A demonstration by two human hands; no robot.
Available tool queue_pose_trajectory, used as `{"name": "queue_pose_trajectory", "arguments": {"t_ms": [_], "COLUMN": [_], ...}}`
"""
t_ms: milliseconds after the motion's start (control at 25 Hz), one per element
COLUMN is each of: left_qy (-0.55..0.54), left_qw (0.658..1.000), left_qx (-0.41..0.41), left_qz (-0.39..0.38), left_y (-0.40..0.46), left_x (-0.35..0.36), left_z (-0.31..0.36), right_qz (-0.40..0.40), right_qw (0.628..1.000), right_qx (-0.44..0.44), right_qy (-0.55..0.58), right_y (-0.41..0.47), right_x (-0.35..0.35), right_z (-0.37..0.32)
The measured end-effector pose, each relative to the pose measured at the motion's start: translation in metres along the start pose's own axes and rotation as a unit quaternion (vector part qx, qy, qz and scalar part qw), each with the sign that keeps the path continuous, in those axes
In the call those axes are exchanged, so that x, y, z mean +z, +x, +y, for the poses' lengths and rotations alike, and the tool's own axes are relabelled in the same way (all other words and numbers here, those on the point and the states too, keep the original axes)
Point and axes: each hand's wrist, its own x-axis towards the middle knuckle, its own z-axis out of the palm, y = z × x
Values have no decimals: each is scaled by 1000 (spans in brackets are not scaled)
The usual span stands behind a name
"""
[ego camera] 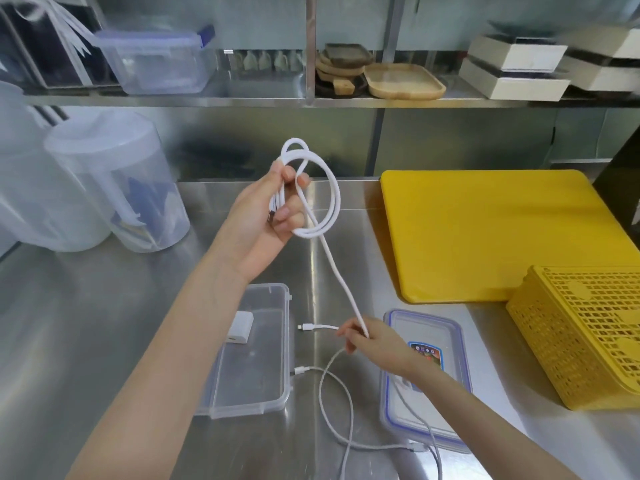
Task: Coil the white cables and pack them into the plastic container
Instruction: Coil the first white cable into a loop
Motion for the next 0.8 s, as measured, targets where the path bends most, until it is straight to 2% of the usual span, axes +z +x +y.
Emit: {"name": "queue_pose_trajectory", "arguments": {"t_ms": [80, 240, 400, 480, 600, 800], "left_qy": [12, -26, -37, -36, -36, -81], "left_qw": [1000, 998, 996, 995, 994, 991], "left_qx": [10, 39, 67, 78, 89, 96], "left_qz": [4, 29, 50, 54, 58, 47], "left_y": [1, 3, 0, -2, -3, -4], "left_x": [0, -5, -12, -14, -13, -14], "left_z": [5, 14, 27, 32, 36, 41], "right_qz": [52, 101, 226, 260, 215, 181], "right_qw": [998, 992, 972, 957, 951, 957], "right_qx": [34, 47, 63, 122, 222, 228], "right_qy": [-26, -55, -14, 24, 32, -5], "right_y": [4, 12, 13, 12, 19, 22], "right_x": [-3, -11, -26, -35, -37, -34], "right_z": [14, 24, 41, 54, 63, 74]}}
